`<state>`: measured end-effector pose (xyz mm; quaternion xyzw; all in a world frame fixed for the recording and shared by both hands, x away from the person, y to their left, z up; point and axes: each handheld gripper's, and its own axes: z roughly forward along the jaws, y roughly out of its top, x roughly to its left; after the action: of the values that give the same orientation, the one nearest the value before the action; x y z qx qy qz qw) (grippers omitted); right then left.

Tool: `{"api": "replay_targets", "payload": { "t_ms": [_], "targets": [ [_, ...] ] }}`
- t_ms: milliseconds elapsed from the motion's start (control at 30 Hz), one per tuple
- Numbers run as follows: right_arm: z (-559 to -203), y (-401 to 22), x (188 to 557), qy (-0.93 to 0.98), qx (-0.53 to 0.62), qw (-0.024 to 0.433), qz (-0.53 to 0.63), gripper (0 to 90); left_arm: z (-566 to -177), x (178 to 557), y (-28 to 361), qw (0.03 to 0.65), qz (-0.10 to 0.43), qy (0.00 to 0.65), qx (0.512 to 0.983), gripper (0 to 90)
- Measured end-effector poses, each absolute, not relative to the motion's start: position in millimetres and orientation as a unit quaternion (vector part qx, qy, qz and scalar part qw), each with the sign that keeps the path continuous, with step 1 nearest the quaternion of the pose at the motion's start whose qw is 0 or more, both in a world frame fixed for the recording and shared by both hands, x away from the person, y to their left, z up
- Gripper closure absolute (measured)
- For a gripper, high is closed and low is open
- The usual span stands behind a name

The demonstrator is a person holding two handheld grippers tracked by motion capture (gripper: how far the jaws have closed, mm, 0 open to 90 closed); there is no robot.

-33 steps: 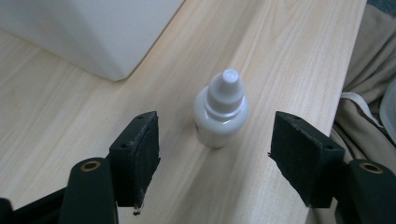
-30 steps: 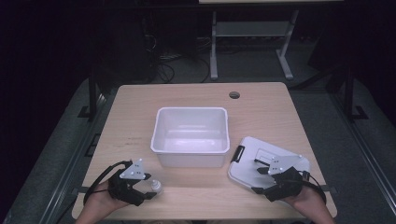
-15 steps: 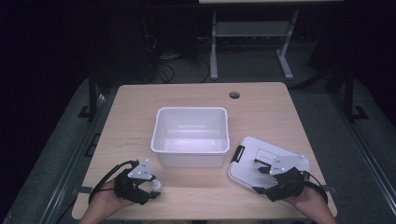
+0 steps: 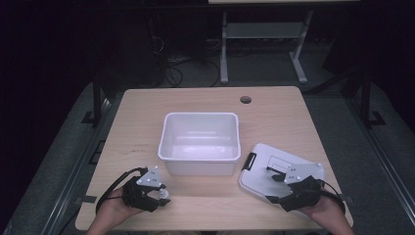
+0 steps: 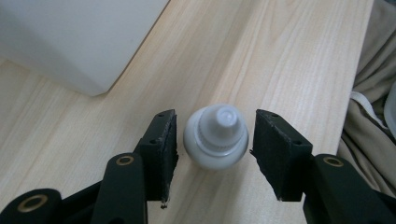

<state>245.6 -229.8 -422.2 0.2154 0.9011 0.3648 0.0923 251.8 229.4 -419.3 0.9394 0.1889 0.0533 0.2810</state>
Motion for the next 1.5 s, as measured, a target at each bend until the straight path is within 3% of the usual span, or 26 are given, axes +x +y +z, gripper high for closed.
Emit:
{"api": "replay_targets", "payload": {
  "t_ms": [567,1500],
  "targets": [
    [-421.9,-229.9,245.3,0.902,0.213,0.092,0.365,30.4,-422.3,253.1,229.2,0.279,0.048,0.186,0.941,58.9],
    [-421.7,-230.4,244.8,0.902,0.213,0.091,0.365,30.3,-418.8,254.4,228.3,0.276,0.048,0.187,0.942,60.0]
  ]
}}
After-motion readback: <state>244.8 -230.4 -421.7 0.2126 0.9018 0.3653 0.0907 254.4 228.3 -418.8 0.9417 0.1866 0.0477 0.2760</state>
